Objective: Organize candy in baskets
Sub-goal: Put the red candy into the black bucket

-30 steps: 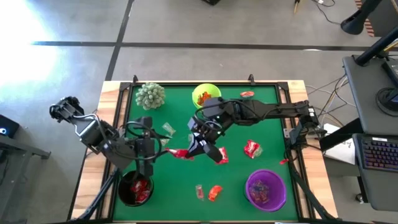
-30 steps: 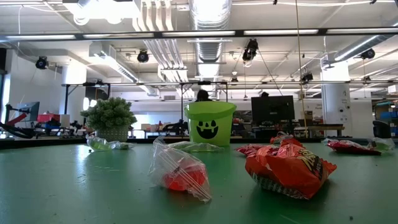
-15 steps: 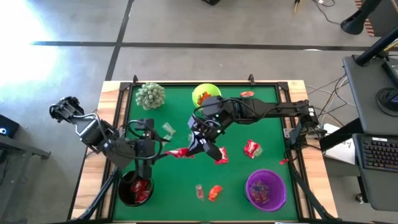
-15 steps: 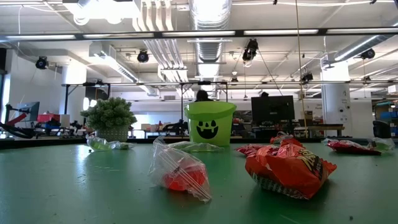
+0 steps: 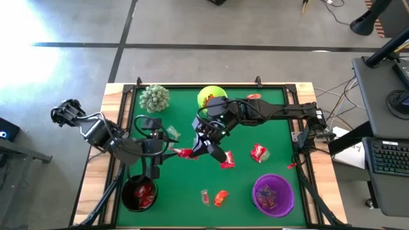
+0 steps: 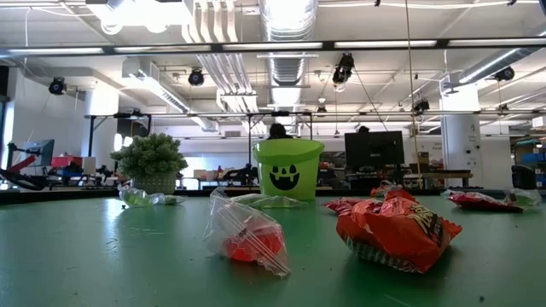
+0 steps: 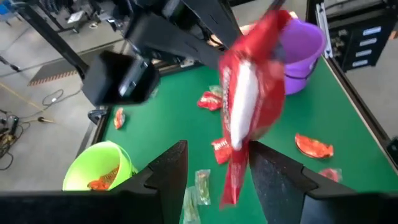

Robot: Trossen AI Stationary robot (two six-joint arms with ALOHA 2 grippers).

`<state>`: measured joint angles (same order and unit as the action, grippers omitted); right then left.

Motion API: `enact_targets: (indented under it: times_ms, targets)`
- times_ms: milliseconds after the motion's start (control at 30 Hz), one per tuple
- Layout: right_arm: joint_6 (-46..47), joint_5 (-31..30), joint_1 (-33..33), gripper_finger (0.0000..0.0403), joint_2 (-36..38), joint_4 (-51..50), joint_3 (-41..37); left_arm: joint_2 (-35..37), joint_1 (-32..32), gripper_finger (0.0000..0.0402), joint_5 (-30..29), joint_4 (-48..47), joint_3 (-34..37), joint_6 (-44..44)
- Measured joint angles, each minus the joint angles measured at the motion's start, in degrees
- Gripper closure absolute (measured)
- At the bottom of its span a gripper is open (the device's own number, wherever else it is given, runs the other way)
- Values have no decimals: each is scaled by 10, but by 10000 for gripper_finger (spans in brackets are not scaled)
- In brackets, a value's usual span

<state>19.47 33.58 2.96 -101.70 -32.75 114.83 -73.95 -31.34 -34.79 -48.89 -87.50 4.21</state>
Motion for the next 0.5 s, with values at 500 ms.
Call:
enact_targets:
  times_ms: [500]
  targets:
    - [-1, -2, -7, 394, -3, 4, 0, 0, 23, 328, 103, 23, 0, -12]
